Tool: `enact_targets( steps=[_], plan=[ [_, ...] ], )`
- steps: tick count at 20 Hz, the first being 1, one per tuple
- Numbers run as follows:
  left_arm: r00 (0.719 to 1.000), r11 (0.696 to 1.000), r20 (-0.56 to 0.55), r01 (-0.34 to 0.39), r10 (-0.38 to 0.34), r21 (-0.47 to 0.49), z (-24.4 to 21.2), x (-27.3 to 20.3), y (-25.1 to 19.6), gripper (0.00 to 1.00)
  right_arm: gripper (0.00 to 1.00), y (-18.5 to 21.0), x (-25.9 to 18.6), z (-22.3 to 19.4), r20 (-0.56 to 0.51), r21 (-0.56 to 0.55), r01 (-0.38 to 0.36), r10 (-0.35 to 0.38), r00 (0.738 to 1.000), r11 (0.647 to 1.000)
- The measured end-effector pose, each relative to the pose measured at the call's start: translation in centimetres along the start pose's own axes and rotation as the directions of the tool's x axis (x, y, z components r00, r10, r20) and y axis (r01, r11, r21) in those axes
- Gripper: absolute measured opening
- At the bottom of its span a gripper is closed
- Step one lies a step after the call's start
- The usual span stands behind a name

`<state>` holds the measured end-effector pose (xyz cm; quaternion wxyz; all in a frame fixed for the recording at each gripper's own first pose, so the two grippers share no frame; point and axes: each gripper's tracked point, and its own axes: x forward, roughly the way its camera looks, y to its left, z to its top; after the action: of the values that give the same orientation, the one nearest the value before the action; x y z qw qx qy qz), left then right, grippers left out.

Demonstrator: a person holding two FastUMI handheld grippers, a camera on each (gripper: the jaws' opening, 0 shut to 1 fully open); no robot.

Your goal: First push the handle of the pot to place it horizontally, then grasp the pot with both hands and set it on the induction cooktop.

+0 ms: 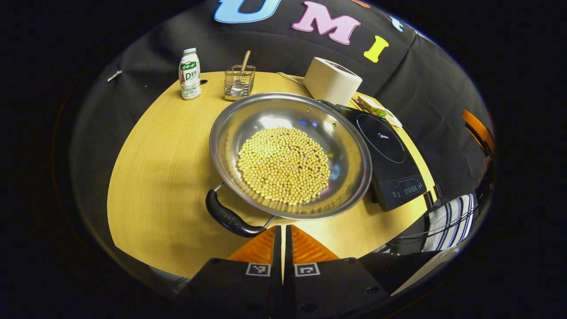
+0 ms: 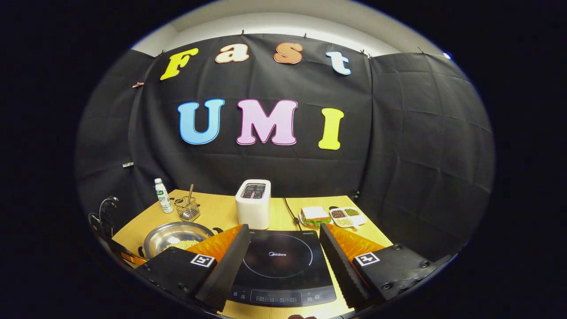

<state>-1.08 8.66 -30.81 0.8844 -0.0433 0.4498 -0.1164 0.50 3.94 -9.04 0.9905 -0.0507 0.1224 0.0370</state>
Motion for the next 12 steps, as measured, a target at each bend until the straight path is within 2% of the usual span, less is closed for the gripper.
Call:
enact_targets(
  steps=[3,12],
  plan=[
    [1.0,1.0,0.003,-0.001,0.001,-0.023,0.4,0.0,0.2,0.05,0.98,0.0,0.1,-0.1,-0.002,-0.001,0.0,0.0,1.0,1.0],
    [0.996,0.995,-0.009,-0.094,0.094,-0.021,1.9,0.0,4.3,0.05,0.98,0.2,0.1,-0.2,-0.002,0.002,0.006,-0.006,1.0,1.0]
  ],
)
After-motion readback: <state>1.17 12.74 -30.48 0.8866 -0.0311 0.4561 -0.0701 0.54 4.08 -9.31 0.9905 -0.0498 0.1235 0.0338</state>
